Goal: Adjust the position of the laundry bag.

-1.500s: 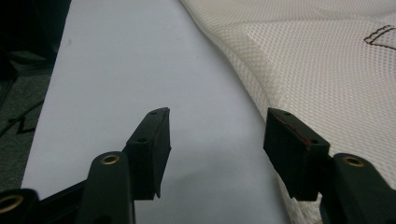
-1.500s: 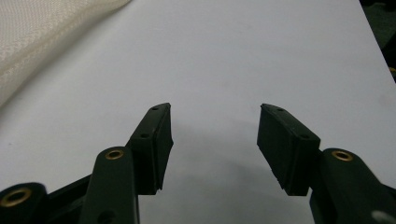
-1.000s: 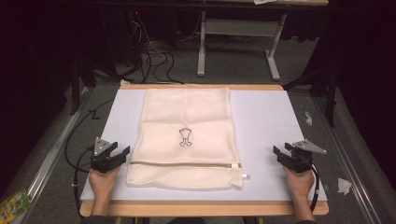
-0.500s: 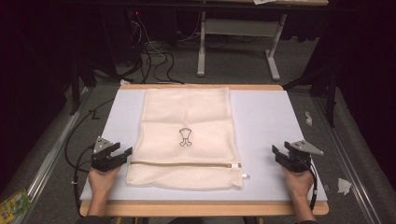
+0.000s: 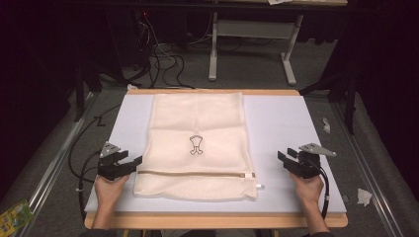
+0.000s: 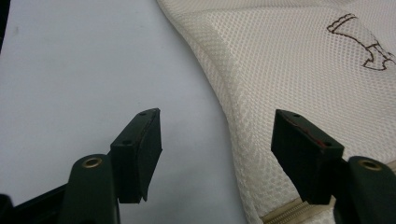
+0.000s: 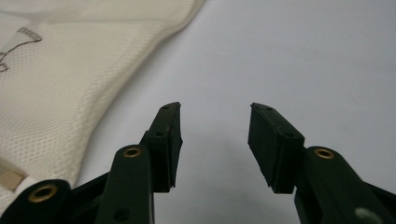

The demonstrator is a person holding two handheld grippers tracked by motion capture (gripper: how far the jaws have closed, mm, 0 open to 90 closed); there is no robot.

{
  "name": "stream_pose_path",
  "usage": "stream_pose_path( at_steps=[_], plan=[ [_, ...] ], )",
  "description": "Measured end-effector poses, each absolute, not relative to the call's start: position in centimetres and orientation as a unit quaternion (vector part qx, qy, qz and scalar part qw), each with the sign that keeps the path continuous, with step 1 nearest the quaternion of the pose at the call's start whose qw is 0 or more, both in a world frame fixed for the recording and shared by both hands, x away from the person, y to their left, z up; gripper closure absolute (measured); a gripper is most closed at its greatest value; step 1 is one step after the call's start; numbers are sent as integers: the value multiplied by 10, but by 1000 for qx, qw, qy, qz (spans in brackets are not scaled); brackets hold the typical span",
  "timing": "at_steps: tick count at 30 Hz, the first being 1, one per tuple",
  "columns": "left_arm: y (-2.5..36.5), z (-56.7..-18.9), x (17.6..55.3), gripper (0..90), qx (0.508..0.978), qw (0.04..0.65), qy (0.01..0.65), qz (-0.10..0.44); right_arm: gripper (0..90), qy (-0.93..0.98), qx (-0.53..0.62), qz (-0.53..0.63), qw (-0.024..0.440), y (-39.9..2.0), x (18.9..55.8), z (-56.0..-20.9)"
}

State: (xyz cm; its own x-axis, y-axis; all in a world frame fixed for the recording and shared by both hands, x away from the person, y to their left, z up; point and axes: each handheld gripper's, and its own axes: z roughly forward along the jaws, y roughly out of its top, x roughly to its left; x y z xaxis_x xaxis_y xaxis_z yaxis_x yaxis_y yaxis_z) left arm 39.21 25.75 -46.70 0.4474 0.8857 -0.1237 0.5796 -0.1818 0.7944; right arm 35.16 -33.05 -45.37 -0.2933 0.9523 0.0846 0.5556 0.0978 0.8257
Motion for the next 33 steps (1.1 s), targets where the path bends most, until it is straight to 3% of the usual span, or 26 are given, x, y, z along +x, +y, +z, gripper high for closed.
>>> stream_pose_path(
  at_steps=[21,33],
  plan=[
    [233,-469,402,351,766,388,486,161,572,752,493,405,166,-264,372,-456],
    [223,-471,411,452,771,376,491,151,599,756,508,392,128,-247,387,-467]
  ],
)
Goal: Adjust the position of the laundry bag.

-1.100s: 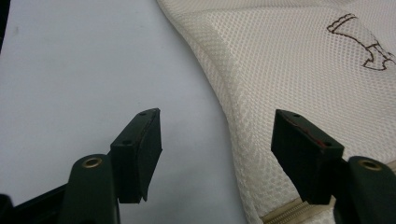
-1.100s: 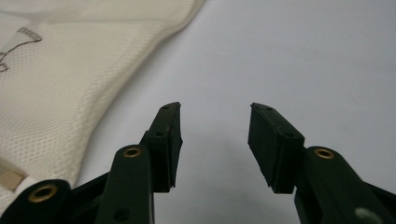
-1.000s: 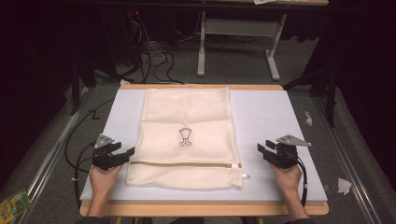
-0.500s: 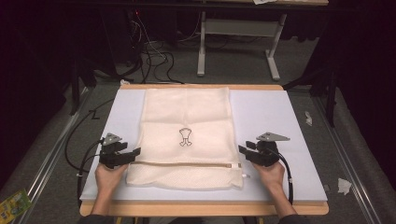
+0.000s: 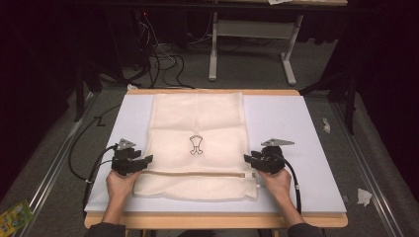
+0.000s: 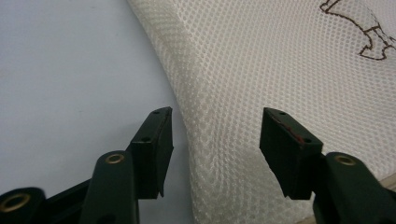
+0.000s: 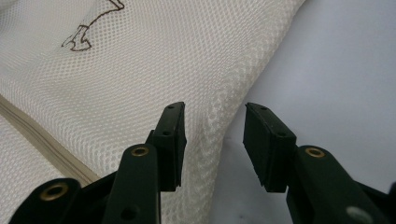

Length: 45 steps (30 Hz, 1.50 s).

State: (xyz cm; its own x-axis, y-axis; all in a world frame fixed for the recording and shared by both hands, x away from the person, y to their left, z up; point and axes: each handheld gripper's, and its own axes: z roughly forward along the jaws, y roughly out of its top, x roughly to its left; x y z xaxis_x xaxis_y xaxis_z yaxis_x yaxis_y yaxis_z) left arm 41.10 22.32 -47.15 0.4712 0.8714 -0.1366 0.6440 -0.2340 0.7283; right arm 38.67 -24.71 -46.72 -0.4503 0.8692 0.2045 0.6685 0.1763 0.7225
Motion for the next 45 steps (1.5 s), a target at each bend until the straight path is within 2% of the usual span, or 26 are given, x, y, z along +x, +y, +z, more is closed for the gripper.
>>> stream_pose_path(
  at_steps=[7,8,9,10,13,14,15,20,28,45],
  plan=[
    [216,-471,416,549,778,364,491,146,672,762,508,383,121,-238,394,-468],
    [215,-471,418,570,776,360,497,145,712,764,509,378,120,-237,396,-469],
    [215,-471,418,598,776,360,497,145,712,764,509,378,120,-237,396,-469],
    [215,-472,418,629,777,356,499,146,769,766,509,375,120,-238,397,-469],
    [215,-472,419,675,780,351,498,143,808,767,510,372,116,-239,398,-469],
    [216,-471,420,730,781,348,498,142,838,768,511,370,113,-239,399,-470],
    [216,-471,420,774,781,348,498,142,848,769,510,369,113,-239,399,-470],
    [218,-468,421,842,778,353,500,139,869,775,501,368,118,-239,399,-469],
    [219,-464,422,865,774,363,504,123,876,775,497,370,126,-242,399,-465],
    [208,-457,420,866,769,389,487,142,876,771,500,371,135,-252,397,-461]
  ],
)
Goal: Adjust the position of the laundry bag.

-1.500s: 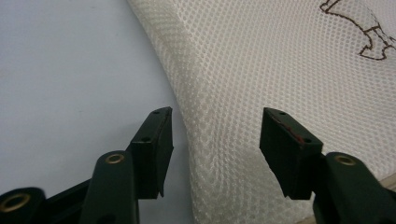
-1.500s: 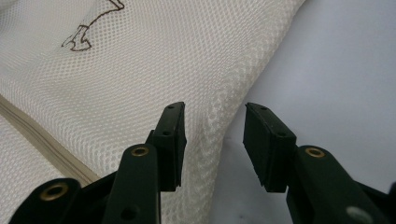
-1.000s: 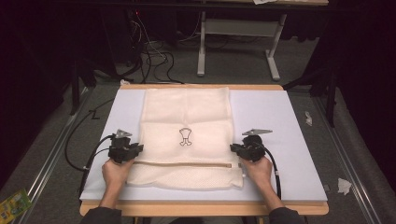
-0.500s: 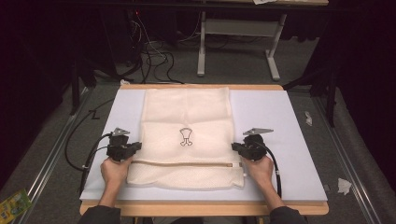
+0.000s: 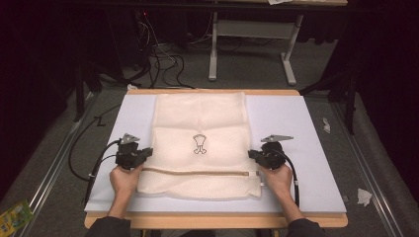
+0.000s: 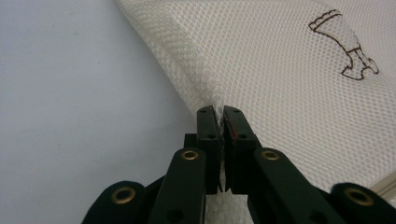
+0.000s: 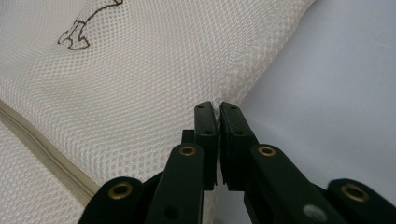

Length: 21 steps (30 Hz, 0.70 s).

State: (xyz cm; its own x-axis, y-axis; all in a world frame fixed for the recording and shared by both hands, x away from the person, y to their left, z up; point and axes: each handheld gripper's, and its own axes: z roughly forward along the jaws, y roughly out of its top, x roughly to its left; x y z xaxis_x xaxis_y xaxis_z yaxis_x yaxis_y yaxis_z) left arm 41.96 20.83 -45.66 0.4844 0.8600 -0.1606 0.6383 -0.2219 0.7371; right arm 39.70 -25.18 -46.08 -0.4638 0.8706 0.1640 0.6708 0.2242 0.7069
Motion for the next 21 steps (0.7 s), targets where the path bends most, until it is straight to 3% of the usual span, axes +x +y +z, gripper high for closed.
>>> stream_pose_path(
  at_steps=[21],
  plan=[
    [172,-448,425,865,785,390,461,140,876,756,520,367,154,-287,390,-450]
  ],
)
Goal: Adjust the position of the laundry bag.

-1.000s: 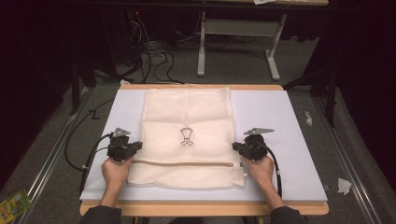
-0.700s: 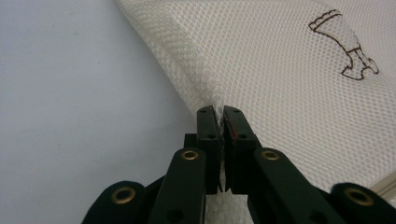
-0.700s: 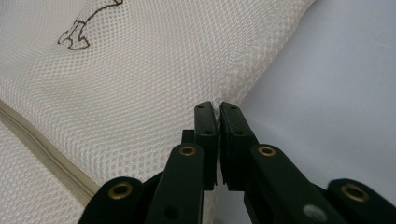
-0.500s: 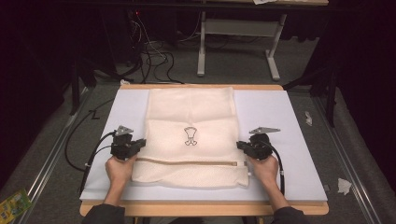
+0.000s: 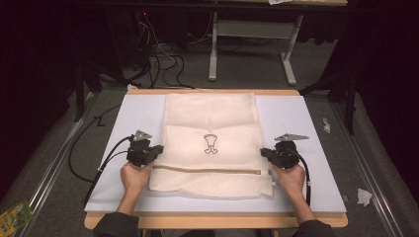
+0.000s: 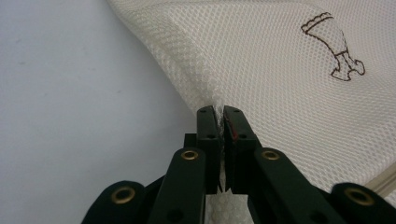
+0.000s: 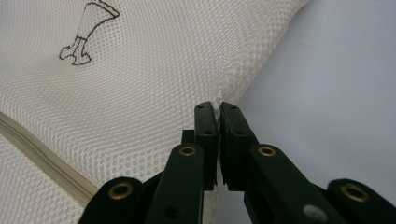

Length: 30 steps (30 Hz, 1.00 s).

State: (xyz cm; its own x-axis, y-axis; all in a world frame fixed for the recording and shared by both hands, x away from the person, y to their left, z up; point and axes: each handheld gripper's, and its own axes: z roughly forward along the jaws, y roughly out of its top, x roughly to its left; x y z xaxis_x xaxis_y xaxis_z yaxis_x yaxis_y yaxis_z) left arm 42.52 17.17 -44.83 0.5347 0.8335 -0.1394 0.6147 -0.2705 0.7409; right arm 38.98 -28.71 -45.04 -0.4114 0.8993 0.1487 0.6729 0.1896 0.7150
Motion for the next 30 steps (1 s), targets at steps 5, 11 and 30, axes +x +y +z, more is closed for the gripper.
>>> stream_pose_path(
  at_steps=[5,11,30],
  plan=[
    [160,-446,427,865,788,392,453,140,876,752,525,367,159,-296,387,-451],
    [145,-446,432,865,783,408,451,127,876,740,540,367,163,-315,380,-452],
    [128,-453,434,836,797,389,441,139,866,733,550,364,165,-334,378,-457]
  ],
)
